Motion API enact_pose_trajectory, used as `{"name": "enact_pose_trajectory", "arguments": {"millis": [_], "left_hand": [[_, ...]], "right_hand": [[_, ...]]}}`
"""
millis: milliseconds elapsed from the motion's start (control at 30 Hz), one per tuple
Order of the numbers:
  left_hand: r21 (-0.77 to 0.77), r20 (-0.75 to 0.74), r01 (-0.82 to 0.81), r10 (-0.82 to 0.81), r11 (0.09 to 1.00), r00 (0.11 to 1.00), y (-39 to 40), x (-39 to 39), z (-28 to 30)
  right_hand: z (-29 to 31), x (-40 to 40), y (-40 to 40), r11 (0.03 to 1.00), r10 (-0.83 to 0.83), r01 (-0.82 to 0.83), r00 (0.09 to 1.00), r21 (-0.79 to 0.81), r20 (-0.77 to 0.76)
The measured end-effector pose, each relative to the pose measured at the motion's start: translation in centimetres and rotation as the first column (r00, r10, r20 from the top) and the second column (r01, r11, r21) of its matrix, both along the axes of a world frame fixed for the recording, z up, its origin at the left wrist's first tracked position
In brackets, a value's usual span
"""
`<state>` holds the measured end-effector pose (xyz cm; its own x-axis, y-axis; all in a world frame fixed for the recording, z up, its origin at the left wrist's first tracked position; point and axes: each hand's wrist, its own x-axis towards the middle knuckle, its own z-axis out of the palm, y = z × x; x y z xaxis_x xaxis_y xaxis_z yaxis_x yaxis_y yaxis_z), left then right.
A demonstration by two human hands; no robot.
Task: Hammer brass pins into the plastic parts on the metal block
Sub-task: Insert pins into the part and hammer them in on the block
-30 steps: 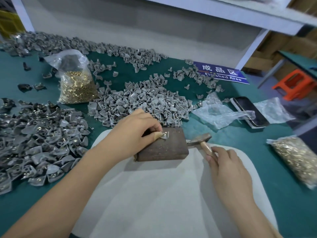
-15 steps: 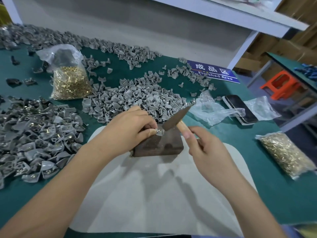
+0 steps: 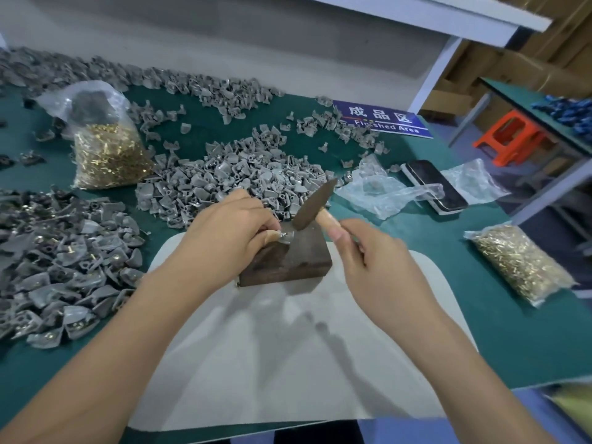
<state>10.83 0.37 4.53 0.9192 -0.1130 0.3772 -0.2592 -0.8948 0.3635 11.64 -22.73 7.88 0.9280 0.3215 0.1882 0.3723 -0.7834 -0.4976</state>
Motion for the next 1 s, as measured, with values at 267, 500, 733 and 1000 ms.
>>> {"name": "enact_pose_trajectory", "arguments": {"millis": [267, 500, 733, 1000], "left_hand": [[-0.021, -0.002, 0.012, -0.012, 1.0, 1.0, 0.2, 0.0, 0.2], [-0.043, -0.004, 0.081, -0.081, 0.996, 0.997, 0.6, 0.2, 0.2], [-0.047, 0.013, 0.108, -0.107, 0.993, 0.994, 0.8, 0.3, 0.2], [-0.024, 0.016, 0.094, -0.094, 0.995, 0.995, 1.0, 0.2, 0.1]], "right_hand": [[-0.3, -0.6, 0.5, 0.999, 0.028, -0.027, 1.0, -0.045, 0.01], [0.3, -0.6, 0.7, 0.998, 0.027, -0.028, 0.999, -0.049, -0.02], [0.5, -1.2, 1.3, 0.999, 0.026, -0.027, 0.999, -0.017, -0.023], [-0.4, 0.5, -0.7, 0.96, -0.226, 0.229, 0.973, -0.16, 0.038]]}}
